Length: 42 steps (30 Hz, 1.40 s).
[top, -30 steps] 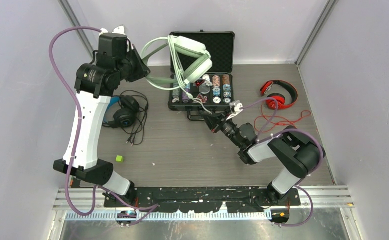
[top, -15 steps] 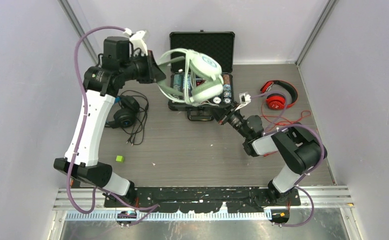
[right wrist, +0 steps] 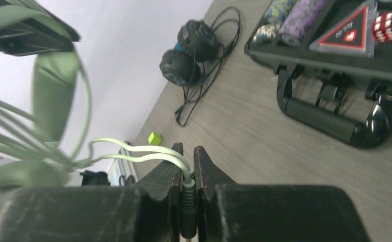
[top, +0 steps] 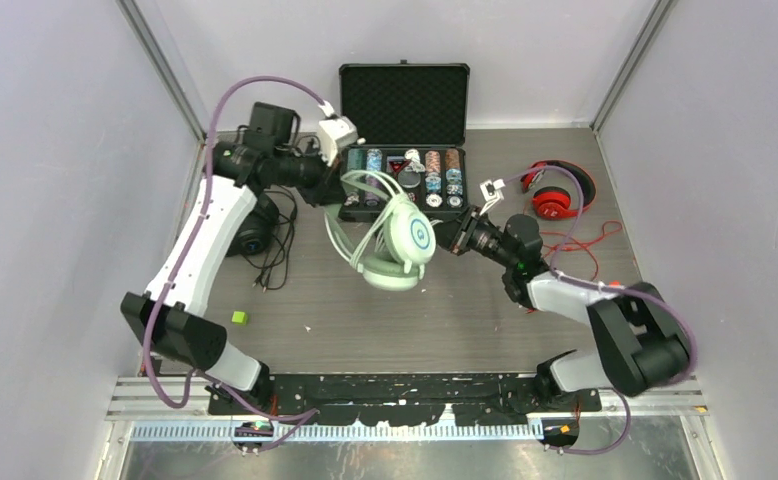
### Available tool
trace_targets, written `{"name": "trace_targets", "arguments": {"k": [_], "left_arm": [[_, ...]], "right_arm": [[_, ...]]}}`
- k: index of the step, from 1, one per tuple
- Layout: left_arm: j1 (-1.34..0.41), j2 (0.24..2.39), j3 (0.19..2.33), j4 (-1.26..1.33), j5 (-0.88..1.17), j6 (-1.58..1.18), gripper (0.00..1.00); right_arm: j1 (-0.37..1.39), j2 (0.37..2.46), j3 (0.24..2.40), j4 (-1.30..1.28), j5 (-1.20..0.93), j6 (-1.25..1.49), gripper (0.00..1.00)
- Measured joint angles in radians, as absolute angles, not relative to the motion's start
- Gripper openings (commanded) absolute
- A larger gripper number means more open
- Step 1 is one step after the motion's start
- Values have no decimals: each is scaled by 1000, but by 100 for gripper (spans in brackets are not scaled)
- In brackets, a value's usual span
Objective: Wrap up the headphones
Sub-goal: Wrap the headphones cable around the headphones, then place the headphones at the center of the board.
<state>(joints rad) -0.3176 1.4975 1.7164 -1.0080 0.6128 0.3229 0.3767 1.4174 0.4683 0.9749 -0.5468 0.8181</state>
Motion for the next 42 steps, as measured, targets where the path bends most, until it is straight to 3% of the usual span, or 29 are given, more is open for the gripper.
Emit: {"name": "trace_targets", "arguments": {"k": [13,20,34,40,42], "left_arm": [[-546,1853,1752,-1163,310,612,0],[-630,1921,1739,-1159,160,698,0],[-714,1904,1509,-906,-22,896,1],[-749,1871,1449,-850,-43,916,20],[-750,1857,1439,-849,-52,925,34]], "right_arm": [[439,1071,480,188,-524,631,0],[538,1079,478,78,-440,561,0],[760,1192,432,165,-240,457,0],[797,1198,350,273,-193,455,0],[797,1198,340,298,-181,454,0]]}}
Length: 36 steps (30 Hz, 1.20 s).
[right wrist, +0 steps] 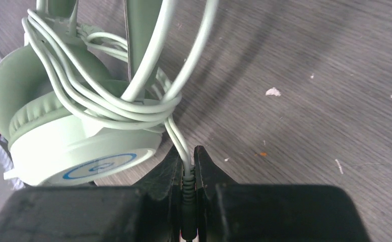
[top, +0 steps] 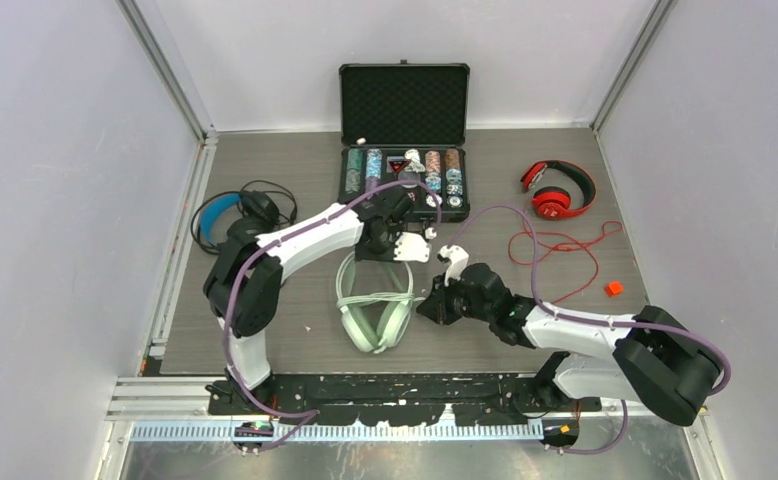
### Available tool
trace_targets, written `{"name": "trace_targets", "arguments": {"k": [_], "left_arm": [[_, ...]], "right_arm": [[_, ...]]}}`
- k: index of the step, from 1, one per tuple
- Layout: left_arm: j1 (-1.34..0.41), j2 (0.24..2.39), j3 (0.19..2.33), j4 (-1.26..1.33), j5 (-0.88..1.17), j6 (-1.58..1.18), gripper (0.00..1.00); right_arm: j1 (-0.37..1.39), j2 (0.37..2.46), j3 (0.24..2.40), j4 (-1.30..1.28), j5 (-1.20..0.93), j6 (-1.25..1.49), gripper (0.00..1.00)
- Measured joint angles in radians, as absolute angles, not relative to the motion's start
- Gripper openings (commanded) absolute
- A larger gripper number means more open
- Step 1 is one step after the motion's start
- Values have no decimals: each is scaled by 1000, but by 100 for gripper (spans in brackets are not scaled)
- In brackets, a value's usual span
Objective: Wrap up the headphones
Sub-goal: Place the headphones at the center of the board.
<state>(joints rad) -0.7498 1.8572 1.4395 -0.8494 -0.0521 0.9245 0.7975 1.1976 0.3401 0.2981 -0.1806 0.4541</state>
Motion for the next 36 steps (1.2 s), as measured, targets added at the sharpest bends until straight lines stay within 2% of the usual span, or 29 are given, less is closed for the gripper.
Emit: {"name": "trace_targets", "arguments": {"k": [3,7,13,16,19,27,32,36], "left_arm": [[-749,1832,1414,-850,-65,938,50],[-749,1812,1377,-848,-67,947,55],[-748,1789,1348,-839,-46,942,71],[-747,1750,1325,-810,-15,930,83],[-746,1702,1298,-772,15,919,87],[-742,1644,1280,-721,85,873,89],[-700,1614,1301,-722,118,725,74],[-633,1617,1417,-728,130,476,68]], "right_arm": [[796,1198,328,328,-157,454,0],[796,1198,302,360,-144,455,0],[795,1214,293,387,-139,454,0],[795,1218,293,393,-139,451,0],[795,1222,293,400,-138,449,0],[795,1273,292,438,-139,451,1],[796,1285,292,455,-139,455,3],[797,1285,292,455,-133,458,9]]}}
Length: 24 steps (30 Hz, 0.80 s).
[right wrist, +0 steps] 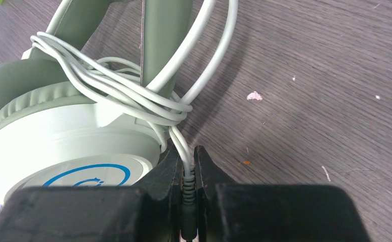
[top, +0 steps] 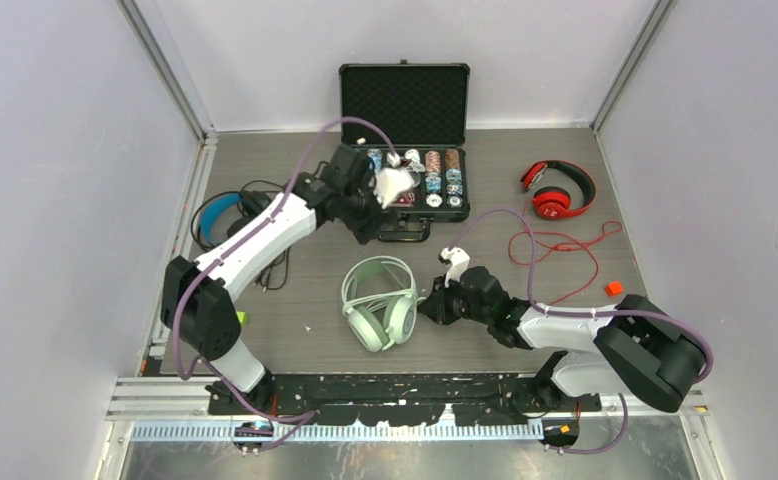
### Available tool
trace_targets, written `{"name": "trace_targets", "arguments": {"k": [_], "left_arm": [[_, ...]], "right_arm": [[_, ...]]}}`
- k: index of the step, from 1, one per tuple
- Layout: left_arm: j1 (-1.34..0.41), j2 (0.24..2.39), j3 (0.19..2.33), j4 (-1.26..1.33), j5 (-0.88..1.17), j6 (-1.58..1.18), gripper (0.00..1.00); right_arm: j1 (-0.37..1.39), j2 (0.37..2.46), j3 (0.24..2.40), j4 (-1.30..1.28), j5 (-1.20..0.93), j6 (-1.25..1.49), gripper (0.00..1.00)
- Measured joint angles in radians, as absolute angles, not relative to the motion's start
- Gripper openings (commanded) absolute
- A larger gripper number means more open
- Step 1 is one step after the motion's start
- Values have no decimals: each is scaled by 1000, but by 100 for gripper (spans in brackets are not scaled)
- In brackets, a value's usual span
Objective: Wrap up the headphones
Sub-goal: Place the headphones at the center of the board.
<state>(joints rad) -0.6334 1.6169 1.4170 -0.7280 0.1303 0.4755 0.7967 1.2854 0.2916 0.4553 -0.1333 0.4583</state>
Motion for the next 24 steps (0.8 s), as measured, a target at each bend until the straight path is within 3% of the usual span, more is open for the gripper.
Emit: {"name": "trace_targets", "arguments": {"k": [5,11,24], "left_arm": [[-602,1618,1507,-707,241,159,54],[-649,1671,1414,-657,334,-116,45],[-778,1900,1394,-633,284,-233,34]], "right_arm": [[797,1285,292,443,-105,460,21],[799,1260,291,404,-61,463,23],[799,1144,286,270,27,506,44]]}}
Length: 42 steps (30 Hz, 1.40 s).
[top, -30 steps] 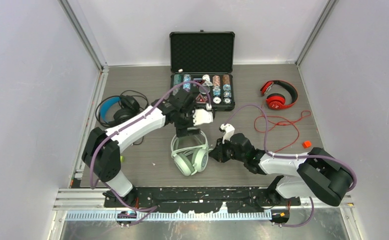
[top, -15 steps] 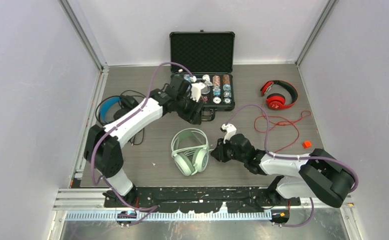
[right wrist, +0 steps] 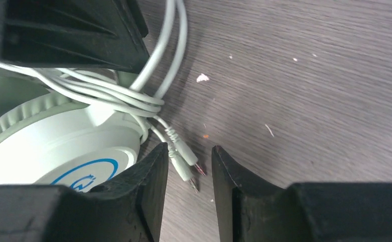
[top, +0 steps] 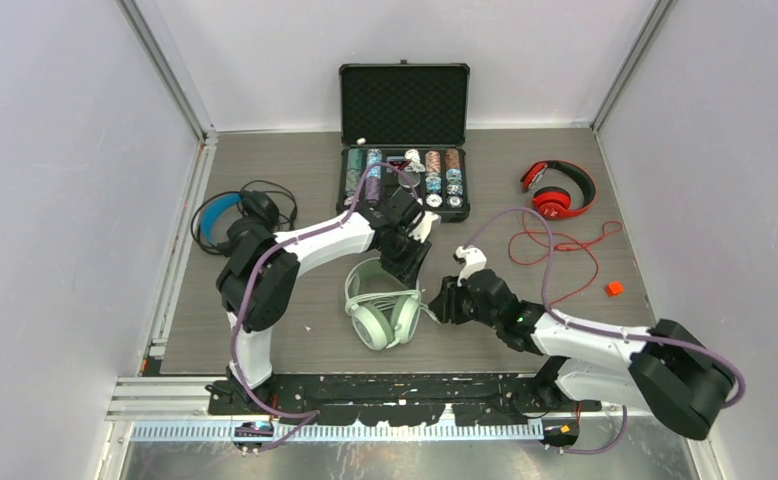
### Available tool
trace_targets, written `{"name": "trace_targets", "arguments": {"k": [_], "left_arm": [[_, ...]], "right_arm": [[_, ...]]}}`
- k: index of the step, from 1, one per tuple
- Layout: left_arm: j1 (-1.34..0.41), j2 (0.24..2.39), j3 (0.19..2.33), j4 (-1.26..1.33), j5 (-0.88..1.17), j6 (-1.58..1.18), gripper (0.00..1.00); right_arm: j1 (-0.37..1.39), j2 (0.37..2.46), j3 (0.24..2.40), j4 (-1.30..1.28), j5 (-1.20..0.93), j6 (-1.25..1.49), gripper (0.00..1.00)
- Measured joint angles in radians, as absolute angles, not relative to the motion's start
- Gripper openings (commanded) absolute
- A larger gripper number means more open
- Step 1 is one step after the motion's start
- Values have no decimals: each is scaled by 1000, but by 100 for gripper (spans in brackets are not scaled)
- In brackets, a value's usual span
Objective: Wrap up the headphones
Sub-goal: Place the headphones at the center of the board, then pick up the headphones from the center of the board.
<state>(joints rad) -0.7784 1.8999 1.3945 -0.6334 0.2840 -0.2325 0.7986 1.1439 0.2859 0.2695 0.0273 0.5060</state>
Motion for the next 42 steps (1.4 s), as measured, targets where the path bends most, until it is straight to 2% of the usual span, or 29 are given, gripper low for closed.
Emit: {"name": "trace_targets", "arguments": {"k": [6,12,18,22,23,24,32,37,42], "left_arm": [[-797,1928,1392,-656,232,-229,36],[-801,1913,1382,-672,222,-229,52],[-802,1809,1413,-746,202,-230,62],[-805,1696,1499,-750,174,-237,85],[-805,1669,1516,-747,168,-236,96],[-805,1643,1529,-743,161,-237,99],[-805,1454,1525,-736,9,-170,100],[-805,1273,1370,-754,-147,-82,100],[-805,1108,1190,-753,-226,7,100]], "right_arm": [[799,934,359,-1,94,580,45],[799,770,537,-239,189,620,45],[799,776,682,-373,296,701,46],[796,852,751,-453,446,773,49],[786,881,774,-478,481,794,51],[767,912,797,-501,506,817,52],[384,1224,1095,-743,530,1096,68],[127,1471,1319,-940,490,1260,72],[-83,1711,1489,-1028,398,1346,72]]}}
